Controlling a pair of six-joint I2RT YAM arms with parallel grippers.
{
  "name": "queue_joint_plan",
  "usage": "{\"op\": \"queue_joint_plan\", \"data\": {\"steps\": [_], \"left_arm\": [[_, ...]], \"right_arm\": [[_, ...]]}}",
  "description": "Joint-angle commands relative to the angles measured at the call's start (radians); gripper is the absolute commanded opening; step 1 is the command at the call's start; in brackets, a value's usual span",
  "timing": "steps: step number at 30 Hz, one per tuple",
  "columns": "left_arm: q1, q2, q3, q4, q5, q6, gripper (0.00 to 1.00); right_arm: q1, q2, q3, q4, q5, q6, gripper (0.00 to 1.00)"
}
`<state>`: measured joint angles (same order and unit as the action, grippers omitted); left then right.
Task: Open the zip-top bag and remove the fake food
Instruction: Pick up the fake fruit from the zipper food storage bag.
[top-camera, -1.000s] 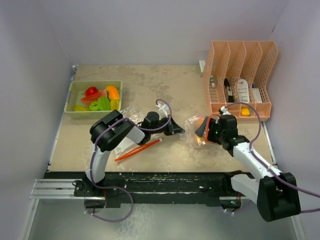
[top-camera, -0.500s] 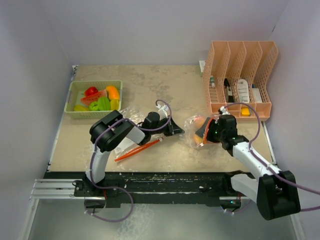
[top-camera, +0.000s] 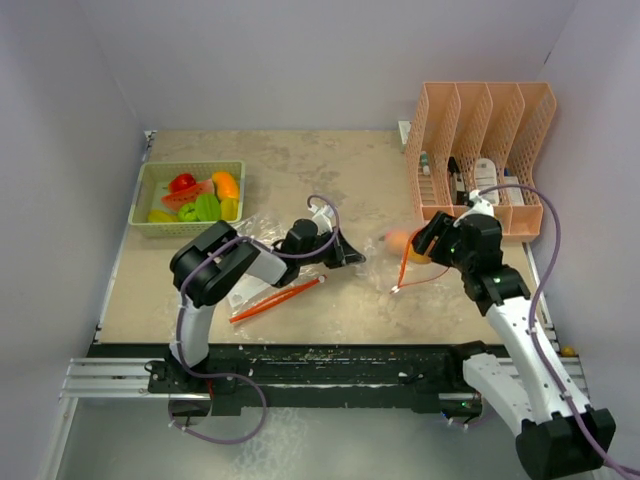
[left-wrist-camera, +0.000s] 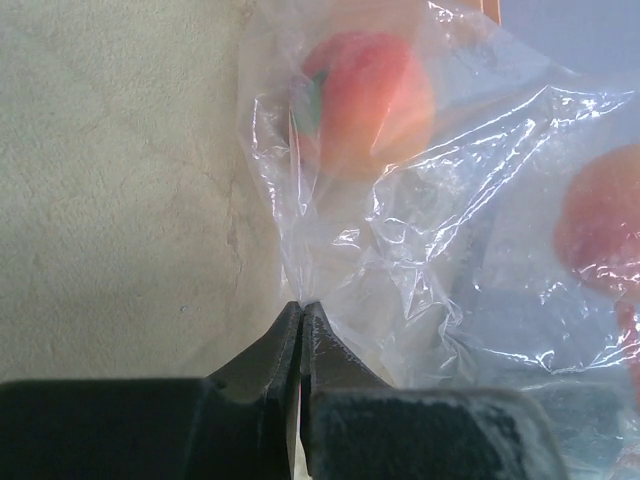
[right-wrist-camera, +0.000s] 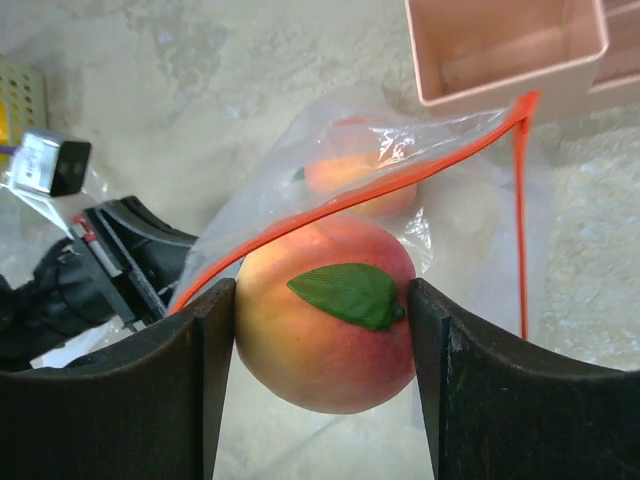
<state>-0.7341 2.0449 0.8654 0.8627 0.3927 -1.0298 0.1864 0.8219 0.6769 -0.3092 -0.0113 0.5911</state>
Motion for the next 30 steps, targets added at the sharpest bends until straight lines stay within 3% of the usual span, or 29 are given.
{"op": "queue_joint_plan", "data": {"steps": [1,6,8,11,14,17,19,25,30], "left_arm": [[0.011,-0.091,0.01,-0.022,-0.02,0.024,0.04],[0.024,-0.123,0.059,-0.124,-0.02,0.071,0.04],[0.036,-0.153,0.062,-0.146,-0.005,0.097,0.09],[0.044,-0.264,0.058,-0.254,-0.051,0.206,0.33],[0.046,-0.401,0.095,-0.446,-0.138,0.325,0.67],[0.046,-0.518,0.116,-0.522,-0.173,0.379,0.85],[0.047,-0.577,0.111,-0.49,-0.143,0.382,0.89],[-0.005,-0.617,0.043,-0.148,0.021,0.39,1.0],[-0.037,-0.572,0.047,0.025,0.096,0.361,0.99]], "right_arm": [[-0.012,-0.048,0.13,-0.098,0.038,-0.055,0.34],[-0.013,-0.067,0.258,-0.167,0.037,-0.068,0.34],[-0.013,-0.078,0.31,-0.18,0.037,-0.069,0.34],[-0.013,-0.077,0.376,-0.192,0.03,-0.073,0.34],[-0.013,-0.068,0.4,-0.186,0.003,-0.075,0.34],[-0.013,-0.06,0.382,-0.147,-0.044,-0.073,0.34],[-0.013,-0.055,0.357,-0.108,-0.086,-0.065,0.34],[-0.013,-0.026,0.281,0.048,-0.341,0.036,0.34],[-0.013,-0.005,0.259,0.153,-0.499,0.117,0.34]]}}
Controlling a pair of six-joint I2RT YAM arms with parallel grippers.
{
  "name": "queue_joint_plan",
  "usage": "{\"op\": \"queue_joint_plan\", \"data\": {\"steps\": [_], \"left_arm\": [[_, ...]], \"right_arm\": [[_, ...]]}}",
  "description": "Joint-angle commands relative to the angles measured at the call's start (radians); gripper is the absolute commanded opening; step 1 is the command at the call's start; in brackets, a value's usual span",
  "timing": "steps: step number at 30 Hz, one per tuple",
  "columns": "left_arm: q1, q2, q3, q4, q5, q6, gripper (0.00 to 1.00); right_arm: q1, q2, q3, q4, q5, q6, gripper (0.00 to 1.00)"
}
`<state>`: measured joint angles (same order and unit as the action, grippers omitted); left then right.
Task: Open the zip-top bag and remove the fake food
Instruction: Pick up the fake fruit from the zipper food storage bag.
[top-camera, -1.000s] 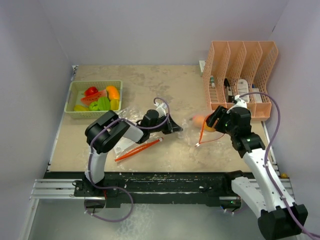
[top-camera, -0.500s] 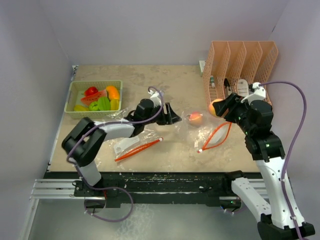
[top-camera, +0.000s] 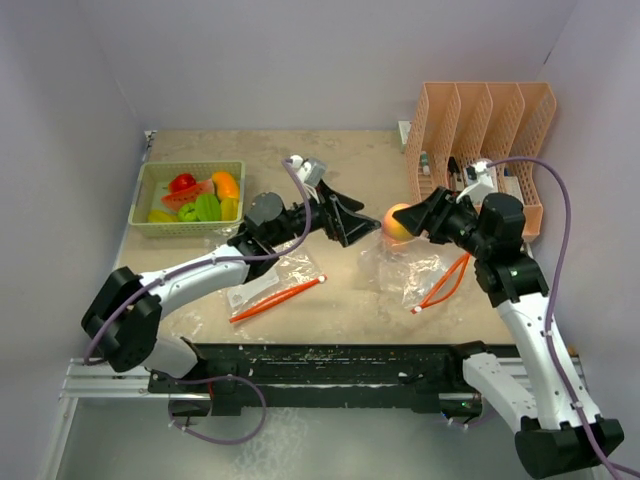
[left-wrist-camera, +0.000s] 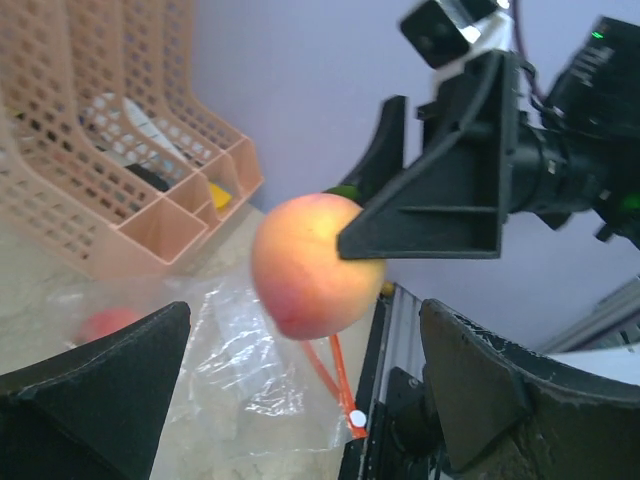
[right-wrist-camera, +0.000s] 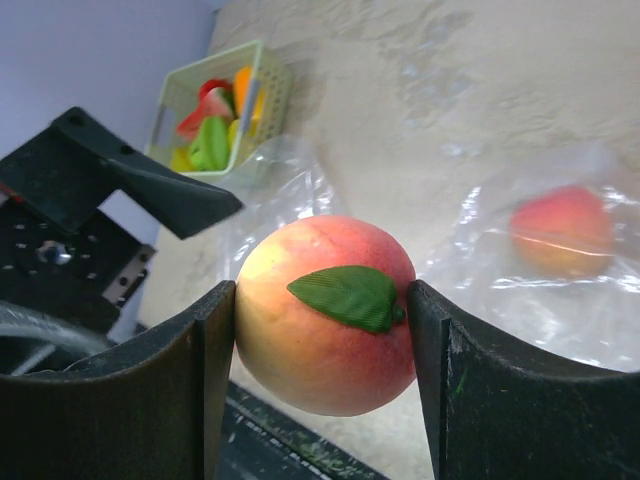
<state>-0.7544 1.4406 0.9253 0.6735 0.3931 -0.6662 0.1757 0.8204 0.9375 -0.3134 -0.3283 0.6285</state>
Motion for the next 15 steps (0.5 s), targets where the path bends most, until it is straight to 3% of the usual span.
{"op": "queue_joint_plan", "data": {"steps": [1,6,11,15], "left_arm": [[-0.017,0.048,-0.014,0.258,0.116,-0.025,0.99],[-0.023,0.108,0.0,0.381,0.189,-0.085,0.99],[-0.046,0.108,0.03,0.293,0.162,-0.023,0.99],[-0.052,0.122,0.053,0.312,0.165,-0.034,0.99]], "right_arm": [[-0.002,-0.005,-0.004,0.171,-0.198,0.087,0.34],[-0.002,0.002,-0.015,0.226,-0.272,0.127,0.34],[-0.002,0.024,-0.034,0.259,-0.342,0.155,0.34],[-0.002,0.029,-0.057,0.278,-0.352,0.166,0.34]]}}
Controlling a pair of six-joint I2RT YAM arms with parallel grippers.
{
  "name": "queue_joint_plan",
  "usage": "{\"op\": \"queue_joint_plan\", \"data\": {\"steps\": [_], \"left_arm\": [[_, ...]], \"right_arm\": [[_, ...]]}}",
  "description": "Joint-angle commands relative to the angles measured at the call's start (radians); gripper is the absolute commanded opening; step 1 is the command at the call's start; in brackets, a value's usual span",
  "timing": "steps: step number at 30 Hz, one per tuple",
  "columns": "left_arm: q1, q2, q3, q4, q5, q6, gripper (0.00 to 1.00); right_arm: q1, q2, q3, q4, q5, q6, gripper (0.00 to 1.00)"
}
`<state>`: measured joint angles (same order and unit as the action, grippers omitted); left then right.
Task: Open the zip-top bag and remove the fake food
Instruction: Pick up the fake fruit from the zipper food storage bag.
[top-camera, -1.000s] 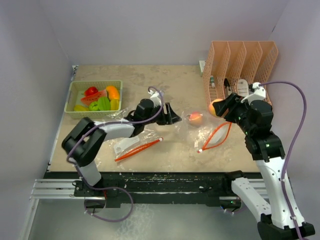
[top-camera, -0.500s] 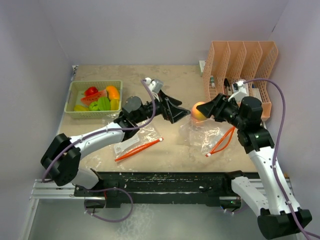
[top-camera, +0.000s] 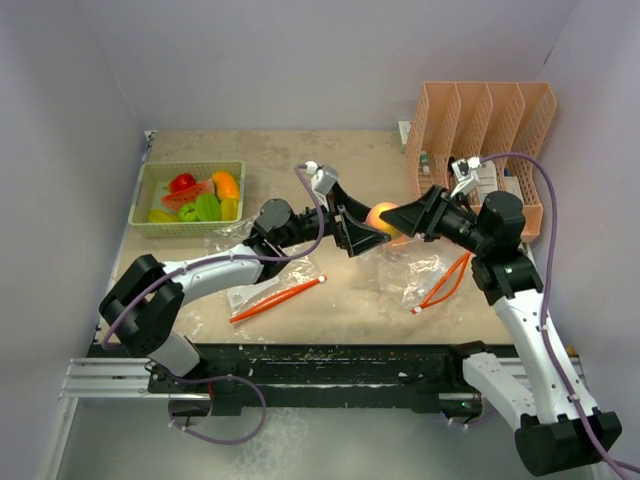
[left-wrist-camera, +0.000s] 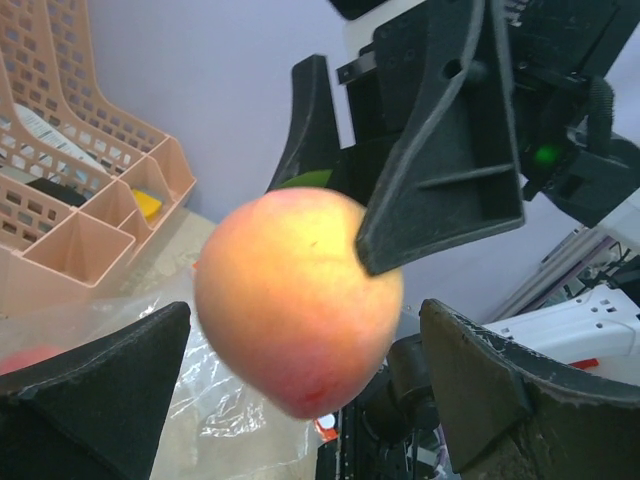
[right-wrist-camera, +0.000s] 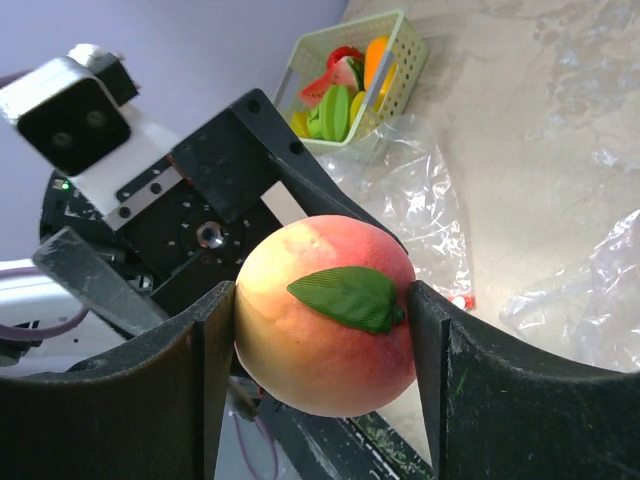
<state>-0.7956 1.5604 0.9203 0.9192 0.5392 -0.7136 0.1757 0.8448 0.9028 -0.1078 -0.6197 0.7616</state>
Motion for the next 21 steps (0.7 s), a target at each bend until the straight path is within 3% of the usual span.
{"op": "queue_joint_plan", "data": {"steps": [1,4,11,15,21], "left_arm": [[-0.012,0.008,0.067,0.066,0.024,0.011,0.99],[-0.017,0.02,0.081,0.066,0.029,0.008,0.98],[-0.019,0.02,0.067,0.058,0.024,-0.008,0.59],[-0.011,0.01,0.056,0.038,0.008,-0.013,0.57],[0.132,-0.006,0.018,-0.08,-0.03,-0.11,0.51]], "right_arm": [[-0.002,0.004,-0.027,0.078,-0.06,0.038,0.34],[-0.002,0.0,-0.029,0.084,-0.057,0.045,0.34],[-0.002,-0.012,-0.009,0.049,-0.017,0.028,0.41],[-0.002,-0.016,0.009,0.002,0.035,0.008,0.63],[-0.004,-0.027,0.07,-0.148,0.173,-0.089,0.71]]}}
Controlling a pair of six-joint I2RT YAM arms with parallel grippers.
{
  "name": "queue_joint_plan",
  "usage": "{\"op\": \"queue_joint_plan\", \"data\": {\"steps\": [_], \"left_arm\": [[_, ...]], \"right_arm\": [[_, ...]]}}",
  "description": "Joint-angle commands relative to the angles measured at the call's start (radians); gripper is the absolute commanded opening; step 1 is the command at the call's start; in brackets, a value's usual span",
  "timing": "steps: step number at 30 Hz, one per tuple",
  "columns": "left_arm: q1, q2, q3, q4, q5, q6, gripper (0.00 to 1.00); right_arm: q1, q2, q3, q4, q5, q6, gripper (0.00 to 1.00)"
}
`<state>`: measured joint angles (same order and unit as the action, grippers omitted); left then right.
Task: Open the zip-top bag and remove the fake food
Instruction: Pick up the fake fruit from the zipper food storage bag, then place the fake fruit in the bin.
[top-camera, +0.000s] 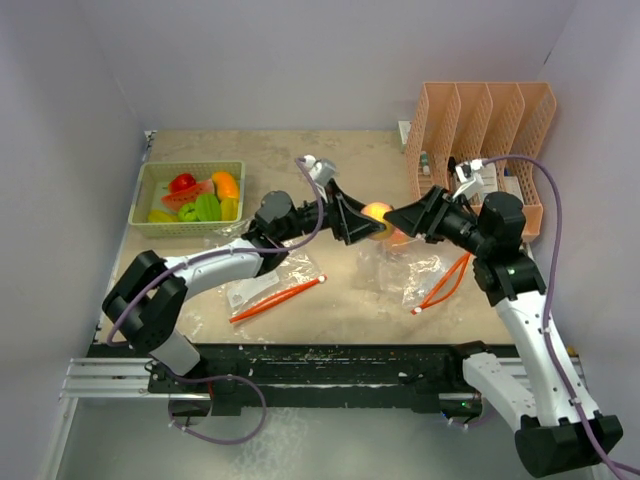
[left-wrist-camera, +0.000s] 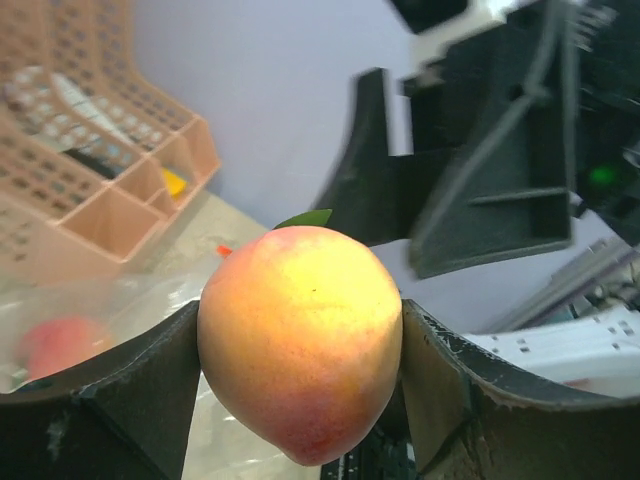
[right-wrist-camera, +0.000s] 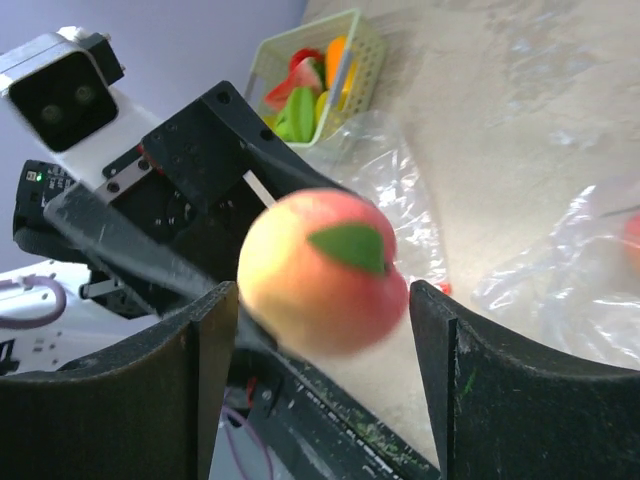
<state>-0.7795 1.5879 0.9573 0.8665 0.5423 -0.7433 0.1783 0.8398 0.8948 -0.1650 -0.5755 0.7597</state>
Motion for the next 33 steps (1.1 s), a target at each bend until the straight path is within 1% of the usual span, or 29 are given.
{"op": "queue_joint_plan", "data": {"steps": [1,3,5,6,7,9,10,12,13,17,21,24,29,31,33], "left_arm": [[0.15,-0.036,-0.04,-0.013,-0.028,-0.104,0.51],[0.227,-0.047,-0.081,0.01,-0.02,-0.144,0.52],[0.293,-0.067,-0.095,-0.034,-0.032,-0.156,0.52],[0.324,-0.085,-0.092,-0.101,-0.051,-0.144,0.52],[0.353,-0.113,-0.08,-0.182,-0.103,-0.122,0.52],[0.408,-0.144,-0.03,-0.419,-0.203,-0.059,0.52],[0.437,-0.154,0.004,-0.569,-0.294,-0.025,0.52],[0.515,-0.141,0.065,-0.721,-0.356,0.009,0.52],[0.561,-0.129,0.085,-0.761,-0.363,0.005,0.53],[0.733,-0.072,0.086,-0.815,-0.389,-0.026,0.55],[0.869,-0.032,0.057,-0.797,-0.402,-0.067,0.56],[0.948,-0.026,0.052,-0.775,-0.404,-0.081,0.56],[1.059,0.017,0.098,-0.803,-0.398,-0.088,0.58],[1.1,0.027,0.094,-0.807,-0.398,-0.101,0.59],[1.138,0.023,0.077,-0.816,-0.412,-0.121,0.64]], "right_arm": [[-0.007,-0.022,0.086,-0.115,0.153,-0.102,0.72],[-0.007,-0.029,0.09,-0.142,0.184,-0.119,0.73],[-0.007,-0.036,0.084,-0.156,0.2,-0.127,0.73],[-0.007,-0.038,0.079,-0.158,0.202,-0.129,0.73],[-0.007,-0.04,0.071,-0.159,0.203,-0.132,0.73],[-0.007,-0.041,0.06,-0.159,0.2,-0.133,0.73],[-0.007,-0.041,0.055,-0.158,0.2,-0.134,0.73],[-0.007,-0.041,0.043,-0.154,0.198,-0.135,0.73],[-0.006,-0.041,0.038,-0.152,0.197,-0.134,0.73],[-0.006,-0.04,0.019,-0.139,0.188,-0.135,0.73],[-0.007,-0.035,0.009,-0.138,0.186,-0.142,0.73],[-0.007,-0.037,0.003,-0.147,0.189,-0.151,0.73],[-0.007,-0.042,-0.014,-0.152,0.19,-0.157,0.73],[-0.007,-0.043,-0.019,-0.153,0.192,-0.157,0.72],[-0.007,-0.041,-0.019,-0.15,0.192,-0.157,0.73]]}}
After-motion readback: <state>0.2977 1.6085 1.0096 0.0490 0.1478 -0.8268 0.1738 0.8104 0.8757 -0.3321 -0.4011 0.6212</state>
